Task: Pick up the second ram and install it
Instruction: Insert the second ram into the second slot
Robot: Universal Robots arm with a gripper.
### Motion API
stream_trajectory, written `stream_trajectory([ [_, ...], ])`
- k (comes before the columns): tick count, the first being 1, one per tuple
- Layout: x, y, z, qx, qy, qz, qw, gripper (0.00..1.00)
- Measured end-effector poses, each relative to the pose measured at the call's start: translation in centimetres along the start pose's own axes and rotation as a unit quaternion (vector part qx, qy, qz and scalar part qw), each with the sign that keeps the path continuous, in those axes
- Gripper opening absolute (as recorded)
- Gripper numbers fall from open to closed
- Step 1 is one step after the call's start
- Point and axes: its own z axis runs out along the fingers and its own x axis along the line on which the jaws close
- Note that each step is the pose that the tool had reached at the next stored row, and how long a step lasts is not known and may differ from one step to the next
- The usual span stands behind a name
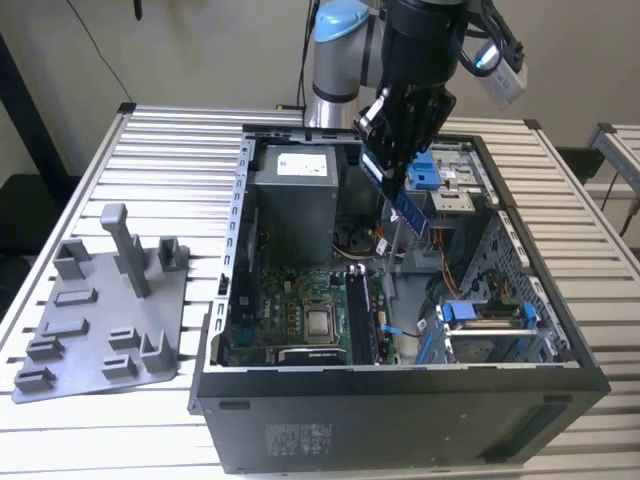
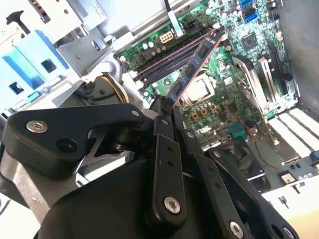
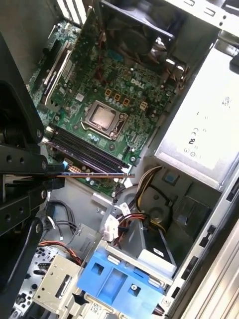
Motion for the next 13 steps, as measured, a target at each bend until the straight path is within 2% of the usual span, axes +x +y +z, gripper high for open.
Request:
stream_trajectory([
  [6, 0.00, 0.00, 0.11, 0.0007, -0.0003, 0.036, 0.9993, 0.14],
  [13, 0.00, 0.00, 0.23, 0.0016, -0.0006, 0.077, 0.9970, 0.14],
])
